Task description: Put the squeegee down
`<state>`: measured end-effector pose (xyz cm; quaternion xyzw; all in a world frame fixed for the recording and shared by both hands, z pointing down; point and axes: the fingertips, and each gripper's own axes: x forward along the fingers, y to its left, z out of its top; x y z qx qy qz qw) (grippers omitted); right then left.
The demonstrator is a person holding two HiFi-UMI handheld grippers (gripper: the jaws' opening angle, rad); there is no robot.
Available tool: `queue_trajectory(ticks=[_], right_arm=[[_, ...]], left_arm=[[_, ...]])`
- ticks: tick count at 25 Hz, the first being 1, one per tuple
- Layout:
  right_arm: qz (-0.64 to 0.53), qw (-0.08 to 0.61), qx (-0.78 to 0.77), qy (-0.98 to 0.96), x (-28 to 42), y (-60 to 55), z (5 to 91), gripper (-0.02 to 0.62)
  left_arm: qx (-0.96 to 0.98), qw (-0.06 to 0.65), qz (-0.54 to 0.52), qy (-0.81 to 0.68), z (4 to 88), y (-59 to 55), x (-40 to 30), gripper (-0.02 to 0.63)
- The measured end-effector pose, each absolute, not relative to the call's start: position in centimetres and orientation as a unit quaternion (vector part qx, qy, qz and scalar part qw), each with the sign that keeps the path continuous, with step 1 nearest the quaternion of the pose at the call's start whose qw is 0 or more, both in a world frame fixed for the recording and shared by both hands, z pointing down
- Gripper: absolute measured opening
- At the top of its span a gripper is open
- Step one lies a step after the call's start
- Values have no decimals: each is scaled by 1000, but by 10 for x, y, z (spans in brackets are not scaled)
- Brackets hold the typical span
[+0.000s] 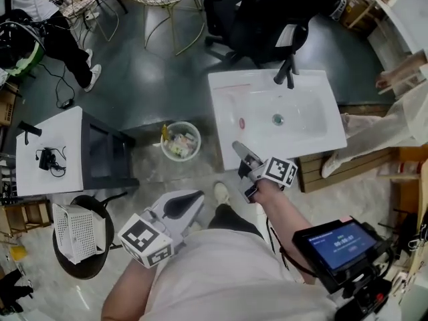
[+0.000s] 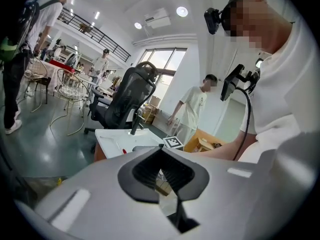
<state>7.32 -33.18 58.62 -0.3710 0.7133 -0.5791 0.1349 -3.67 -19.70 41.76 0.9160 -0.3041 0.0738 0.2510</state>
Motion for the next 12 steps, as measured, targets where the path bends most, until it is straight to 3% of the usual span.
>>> queue_trajectory(ticks=[3,6,12], right_arm=[[-543,107,-387,737,77,-308,573,87],[-512,86,-403,753,76,-282,561,22],[-431,10,-407,805,61,-221,539,3]], left_arm=[[918,250,68,-301,414,-179,-46,5],[919,251,65,-297,414,-158,-62,6],[920,256,65,-291,421,-115,-92,5]])
